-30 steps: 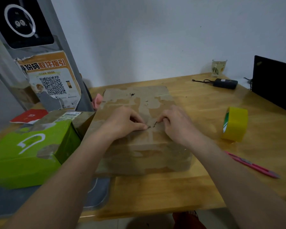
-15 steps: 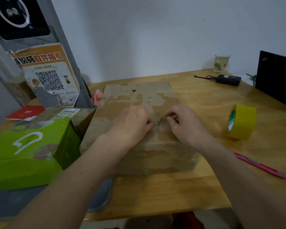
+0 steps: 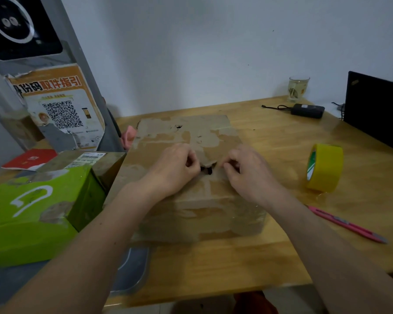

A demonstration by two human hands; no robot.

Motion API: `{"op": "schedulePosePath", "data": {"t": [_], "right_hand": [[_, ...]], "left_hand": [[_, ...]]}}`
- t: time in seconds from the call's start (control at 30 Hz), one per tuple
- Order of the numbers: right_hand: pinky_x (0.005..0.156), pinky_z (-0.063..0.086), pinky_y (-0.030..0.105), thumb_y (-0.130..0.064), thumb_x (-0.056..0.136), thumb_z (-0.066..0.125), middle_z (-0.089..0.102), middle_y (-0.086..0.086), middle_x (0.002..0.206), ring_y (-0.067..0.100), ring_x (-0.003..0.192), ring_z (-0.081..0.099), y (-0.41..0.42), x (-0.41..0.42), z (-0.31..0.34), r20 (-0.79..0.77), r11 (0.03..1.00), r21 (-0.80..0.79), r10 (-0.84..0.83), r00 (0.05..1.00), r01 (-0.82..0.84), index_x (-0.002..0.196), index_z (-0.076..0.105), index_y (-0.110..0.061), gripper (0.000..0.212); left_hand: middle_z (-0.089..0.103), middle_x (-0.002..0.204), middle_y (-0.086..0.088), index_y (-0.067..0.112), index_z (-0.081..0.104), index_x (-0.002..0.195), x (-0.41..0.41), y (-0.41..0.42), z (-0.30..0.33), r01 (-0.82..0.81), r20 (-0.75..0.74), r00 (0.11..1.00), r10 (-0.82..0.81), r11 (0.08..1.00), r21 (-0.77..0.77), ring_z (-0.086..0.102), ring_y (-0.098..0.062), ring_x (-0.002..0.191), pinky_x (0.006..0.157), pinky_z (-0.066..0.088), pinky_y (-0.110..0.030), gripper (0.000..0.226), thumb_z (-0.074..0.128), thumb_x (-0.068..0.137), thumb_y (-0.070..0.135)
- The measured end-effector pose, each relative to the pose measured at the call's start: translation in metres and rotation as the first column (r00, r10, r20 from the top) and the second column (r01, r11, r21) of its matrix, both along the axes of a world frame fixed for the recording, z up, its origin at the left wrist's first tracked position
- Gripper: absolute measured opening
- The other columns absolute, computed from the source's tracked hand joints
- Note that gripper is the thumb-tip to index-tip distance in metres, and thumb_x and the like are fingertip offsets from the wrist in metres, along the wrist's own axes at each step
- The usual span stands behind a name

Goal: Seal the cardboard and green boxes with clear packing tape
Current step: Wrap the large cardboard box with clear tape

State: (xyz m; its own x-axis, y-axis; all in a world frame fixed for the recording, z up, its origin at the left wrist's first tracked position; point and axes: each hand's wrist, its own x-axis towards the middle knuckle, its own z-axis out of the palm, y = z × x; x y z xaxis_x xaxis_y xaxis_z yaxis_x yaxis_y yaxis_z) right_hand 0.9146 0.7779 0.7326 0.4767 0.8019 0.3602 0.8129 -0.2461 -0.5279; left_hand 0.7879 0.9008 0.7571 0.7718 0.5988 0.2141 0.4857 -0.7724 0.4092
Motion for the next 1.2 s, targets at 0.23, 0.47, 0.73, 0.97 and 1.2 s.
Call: {"op": "schedulePosePath", "data": {"t": [0.23,0.47,0.73,0.97,1.2], "right_hand": [[0.088,0.032,0.02,-0.019,0.098,0.049,0.047,-0.009,0.108,0.004,0.102,0.035,0.0,0.0,0.0,0.045,0.996,-0.05,0.077,0.996,-0.075,0.119,0.066,-0.029,0.029],[0.088,0.031,0.02,-0.018,0.097,0.05,0.048,-0.01,0.108,0.004,0.103,0.036,0.001,0.0,-0.001,0.047,0.995,-0.051,0.085,0.995,-0.082,0.116,0.067,-0.03,0.029],[0.08,0.03,0.02,-0.02,0.096,0.051,0.047,-0.012,0.098,0.004,0.099,0.039,-0.002,-0.004,0.0,0.073,0.996,-0.062,0.072,0.995,-0.068,0.102,0.069,-0.03,0.021],[0.054,0.033,0.027,-0.038,0.086,0.063,0.057,0.002,0.079,0.019,0.075,0.053,0.023,-0.01,0.023,0.01,0.959,-0.274,-0.075,0.997,0.075,0.075,0.053,-0.015,0.027],[0.06,0.05,0.032,-0.028,0.083,0.068,0.055,0.002,0.078,0.02,0.068,0.057,0.056,-0.017,0.051,0.169,0.796,-0.592,-0.035,0.985,0.13,0.078,0.05,-0.01,0.027]], "left_hand": [[0.061,0.096,0.002,0.017,0.064,0.09,0.0,0.005,-0.005,-0.031,0.066,0.997,0.035,0.998,-0.062,0.058,-0.014,0.089,0.081,0.05,-0.03,0.008,0.061,0.092,0.025],[0.061,0.082,0.014,0.035,0.065,0.08,0.0,0.001,-0.003,0.054,0.12,0.991,-0.053,0.999,-0.003,0.056,-0.002,0.076,0.074,0.052,-0.023,0.015,0.078,0.081,0.029],[0.066,0.085,0.008,0.024,0.073,0.089,0.002,0.002,-0.006,-0.029,0.142,0.99,0.014,0.994,0.106,0.06,-0.014,0.084,0.082,0.052,-0.037,0.007,0.066,0.092,0.025],[0.063,0.088,0.006,0.023,0.066,0.086,0.007,0.001,-0.005,-0.109,0.099,0.99,0.101,0.99,0.084,0.058,-0.016,0.089,0.083,0.052,-0.038,0.012,0.061,0.095,0.031],[0.057,0.086,0.007,0.024,0.061,0.085,0.004,-0.002,0.0,-0.107,0.087,0.991,0.103,0.993,0.043,0.055,-0.015,0.088,0.074,0.043,-0.029,0.015,0.055,0.099,0.026]]}}
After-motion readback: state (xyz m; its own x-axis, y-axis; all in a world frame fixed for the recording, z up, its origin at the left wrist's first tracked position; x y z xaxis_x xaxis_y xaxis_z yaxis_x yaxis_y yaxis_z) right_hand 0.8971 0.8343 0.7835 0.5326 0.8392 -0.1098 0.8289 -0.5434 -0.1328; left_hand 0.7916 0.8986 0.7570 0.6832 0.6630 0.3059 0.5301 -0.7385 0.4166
